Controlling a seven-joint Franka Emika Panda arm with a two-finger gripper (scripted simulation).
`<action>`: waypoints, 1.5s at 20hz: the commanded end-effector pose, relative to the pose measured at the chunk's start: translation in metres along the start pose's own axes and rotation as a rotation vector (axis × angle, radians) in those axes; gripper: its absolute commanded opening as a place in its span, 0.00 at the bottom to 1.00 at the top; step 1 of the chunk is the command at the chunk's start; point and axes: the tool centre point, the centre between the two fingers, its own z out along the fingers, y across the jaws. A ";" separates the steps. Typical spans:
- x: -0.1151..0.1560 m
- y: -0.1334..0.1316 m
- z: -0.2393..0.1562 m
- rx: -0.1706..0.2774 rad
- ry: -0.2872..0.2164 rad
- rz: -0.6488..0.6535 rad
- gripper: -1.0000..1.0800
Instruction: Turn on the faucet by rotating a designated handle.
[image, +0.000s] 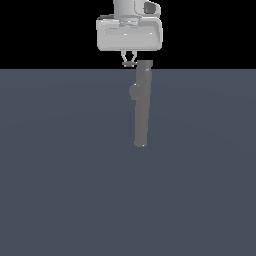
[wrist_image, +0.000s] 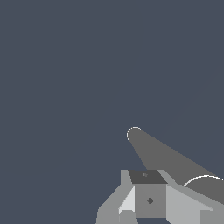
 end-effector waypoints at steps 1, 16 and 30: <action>-0.007 -0.002 0.000 0.000 0.000 0.000 0.00; -0.038 0.001 0.000 0.000 0.008 0.005 0.00; -0.064 0.015 0.001 0.001 0.013 0.004 0.00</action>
